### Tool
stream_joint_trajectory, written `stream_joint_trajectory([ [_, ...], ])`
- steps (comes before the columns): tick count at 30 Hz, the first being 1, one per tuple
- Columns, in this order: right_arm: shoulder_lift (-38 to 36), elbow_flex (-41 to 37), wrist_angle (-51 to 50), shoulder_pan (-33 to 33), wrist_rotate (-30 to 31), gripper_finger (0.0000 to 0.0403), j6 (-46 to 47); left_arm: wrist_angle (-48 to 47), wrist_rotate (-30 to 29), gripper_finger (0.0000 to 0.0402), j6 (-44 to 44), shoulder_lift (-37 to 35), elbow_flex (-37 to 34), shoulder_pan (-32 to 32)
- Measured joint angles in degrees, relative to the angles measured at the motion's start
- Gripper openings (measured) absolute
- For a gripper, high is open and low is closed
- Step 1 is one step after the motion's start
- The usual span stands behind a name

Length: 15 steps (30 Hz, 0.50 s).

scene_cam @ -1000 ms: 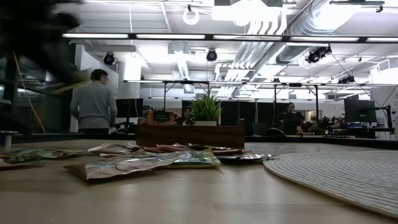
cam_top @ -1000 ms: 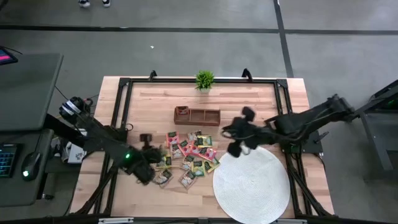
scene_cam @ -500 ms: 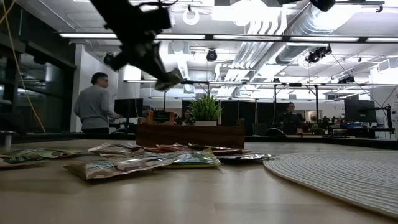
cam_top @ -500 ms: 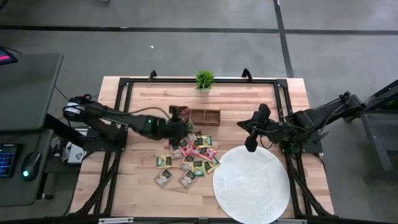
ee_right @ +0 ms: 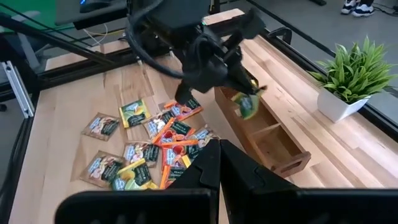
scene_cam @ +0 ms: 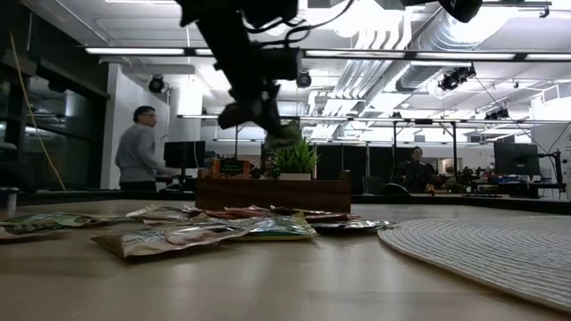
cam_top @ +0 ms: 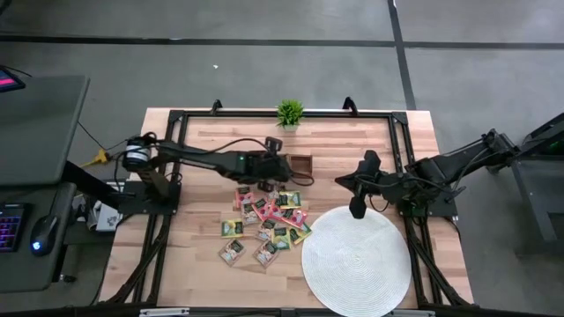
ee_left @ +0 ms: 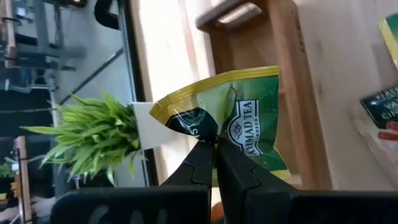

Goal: Pick & Place Tea
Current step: Put the yellow tea bag into the middle section of the wooden organizer

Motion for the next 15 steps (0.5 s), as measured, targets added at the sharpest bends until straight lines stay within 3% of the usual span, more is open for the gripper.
stream_joint_trajectory([
  [6, 0.00, 0.00, -0.07, 0.00, -0.28, 0.0000, -0.12, -1.91, -4.00, 0.0000, -1.55, 3.17, 1.80, -0.02],
  [15, 0.00, 0.00, -0.09, 0.00, -0.41, 0.0000, -0.14, -0.90, -4.05, 0.0000, -3.59, 6.69, 2.29, 0.10],
])
